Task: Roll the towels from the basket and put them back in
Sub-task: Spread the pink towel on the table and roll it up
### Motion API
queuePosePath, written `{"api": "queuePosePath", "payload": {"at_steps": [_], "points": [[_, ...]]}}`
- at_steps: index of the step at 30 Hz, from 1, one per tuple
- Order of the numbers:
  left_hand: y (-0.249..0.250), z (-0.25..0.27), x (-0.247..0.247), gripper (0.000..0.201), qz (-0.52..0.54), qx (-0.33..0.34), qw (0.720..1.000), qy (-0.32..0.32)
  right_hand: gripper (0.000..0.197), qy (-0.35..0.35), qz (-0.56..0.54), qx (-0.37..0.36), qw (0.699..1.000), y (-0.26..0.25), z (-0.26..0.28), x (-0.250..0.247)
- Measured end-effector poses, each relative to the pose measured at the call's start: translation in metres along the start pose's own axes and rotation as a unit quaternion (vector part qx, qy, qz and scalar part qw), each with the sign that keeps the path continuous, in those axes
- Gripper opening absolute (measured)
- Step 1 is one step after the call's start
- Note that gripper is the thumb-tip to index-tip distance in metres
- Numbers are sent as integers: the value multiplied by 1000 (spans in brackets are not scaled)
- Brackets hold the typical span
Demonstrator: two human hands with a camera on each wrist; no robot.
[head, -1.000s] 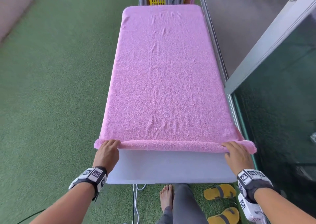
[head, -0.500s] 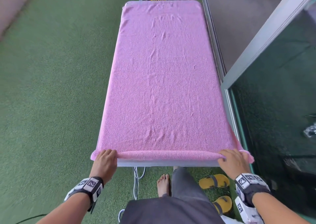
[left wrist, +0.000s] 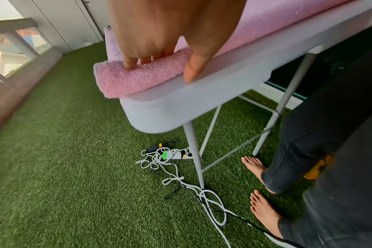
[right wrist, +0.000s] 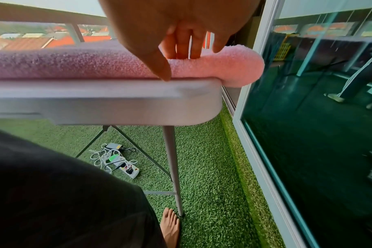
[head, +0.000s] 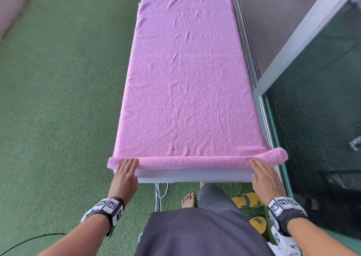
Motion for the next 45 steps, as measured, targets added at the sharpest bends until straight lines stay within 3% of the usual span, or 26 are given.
{"api": "queuePosePath", "payload": {"at_steps": [4, 8, 10, 12, 15, 17, 23, 25, 28, 29, 32, 35, 37, 39, 41, 43, 45], "points": [[-3, -24, -11, 40, 27, -10, 1000, -7, 60, -35, 9, 28, 999, 1, -15, 0], [0, -36, -21, 19, 24, -10, 999, -25, 42, 3, -20, 36, 999, -1, -26, -18], [5, -35, -24, 12, 20, 1, 1000, -21, 28, -15, 9, 41, 999, 1, -27, -16], [6, -34, -21, 17, -2, 6, 1000, -30, 17, -43, 39, 41, 997, 0, -27, -16], [-5, -41, -19, 18, -7, -26, 999, -31, 32, -21, 24, 40, 999, 0, -32, -25], [-11, -42, -16, 37, -10, -50, 999, -11, 43, 17, 2, 33, 999, -3, -30, -28], [8, -7, 13, 62, -36, 11, 997, -68, 52, -35, -18, 29, 999, 0, 2, 7], [7, -7, 5, 53, -57, -5, 996, -74, 40, -41, 2, 57, 998, 0, -1, 0], [6, -24, -10, 19, -85, -19, 995, -53, 20, -25, 44, 56, 997, -5, -21, -14], [6, -30, -14, 16, -88, -24, 995, -37, 22, -7, 50, 52, 997, -4, -28, -19], [5, -37, -8, 47, -70, -46, 995, -45, 36, 33, 7, 49, 998, -3, -33, -24], [6, -23, 5, 47, -47, -15, 997, -67, 50, -9, -15, 26, 1000, -1, -21, -5], [4, -11, 10, 58, -47, -11, 996, -79, 54, -42, -11, 42, 998, 8, -10, 8], [3, -8, 8, 46, -32, -20, 997, -72, 47, -40, -6, 57, 998, 11, -7, 8], [7, -14, -6, 17, -21, -20, 999, -34, 36, -40, 1, 73, 997, 9, -13, 1], [6, -25, -12, 31, -28, -32, 999, -26, 30, -3, 19, 57, 998, 6, -26, -13], [4, -34, -10, 48, -35, -45, 998, -20, 40, 37, -5, 34, 999, 4, -36, -24]]}}
Point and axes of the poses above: each hand's wrist, its own z-axis away from the middle knuckle, its own x-axis out of the palm, y = z × x, the point moved 10 cm from there along -z, towards the middle knuckle, and after that the axes turned 7 degrees about -z, right-handed, at the moved point
